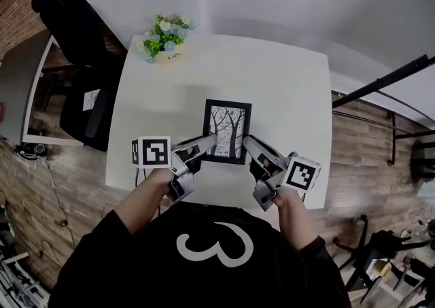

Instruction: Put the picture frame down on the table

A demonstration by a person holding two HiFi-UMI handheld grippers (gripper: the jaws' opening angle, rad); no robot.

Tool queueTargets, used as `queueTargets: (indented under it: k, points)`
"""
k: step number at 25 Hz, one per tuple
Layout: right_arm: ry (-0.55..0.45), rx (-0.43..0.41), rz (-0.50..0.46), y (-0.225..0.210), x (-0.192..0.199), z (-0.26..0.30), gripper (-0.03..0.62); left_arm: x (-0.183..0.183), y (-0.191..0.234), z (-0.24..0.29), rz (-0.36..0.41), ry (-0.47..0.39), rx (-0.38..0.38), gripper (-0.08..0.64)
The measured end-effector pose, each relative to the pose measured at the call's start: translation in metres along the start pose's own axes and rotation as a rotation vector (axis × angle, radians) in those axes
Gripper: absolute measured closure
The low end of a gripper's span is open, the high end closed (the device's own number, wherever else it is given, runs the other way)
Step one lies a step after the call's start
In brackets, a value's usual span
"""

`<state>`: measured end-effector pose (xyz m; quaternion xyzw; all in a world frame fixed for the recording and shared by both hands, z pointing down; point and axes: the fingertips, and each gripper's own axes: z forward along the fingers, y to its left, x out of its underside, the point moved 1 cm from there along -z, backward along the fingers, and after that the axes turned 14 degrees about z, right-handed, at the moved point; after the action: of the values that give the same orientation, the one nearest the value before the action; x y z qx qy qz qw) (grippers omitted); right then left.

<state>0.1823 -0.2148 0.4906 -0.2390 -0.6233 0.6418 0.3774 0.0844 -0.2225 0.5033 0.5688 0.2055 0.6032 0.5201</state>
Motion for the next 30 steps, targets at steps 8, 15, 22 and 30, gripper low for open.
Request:
queueTargets:
  k: [8, 15, 22, 30]
  points:
    - [0.066, 0.085, 0.046, -0.048, 0.004, 0.015, 0.506, 0.018, 0.045, 0.011, -0.083, 0.025, -0.060, 0.458]
    - [0.095, 0.172, 0.054, -0.074, 0.005, 0.019, 0.506, 0.028, 0.069, 0.018, -0.124, 0.047, -0.096, 0.451]
    - [0.118, 0.248, 0.043, -0.086, 0.007, 0.024, 0.505, 0.036, 0.086, 0.022, -0.119, 0.058, -0.188, 0.436]
    - [0.136, 0.262, 0.031, -0.091, 0.007, 0.025, 0.505, 0.035, 0.089, 0.022, -0.010, 0.072, -0.280, 0.422]
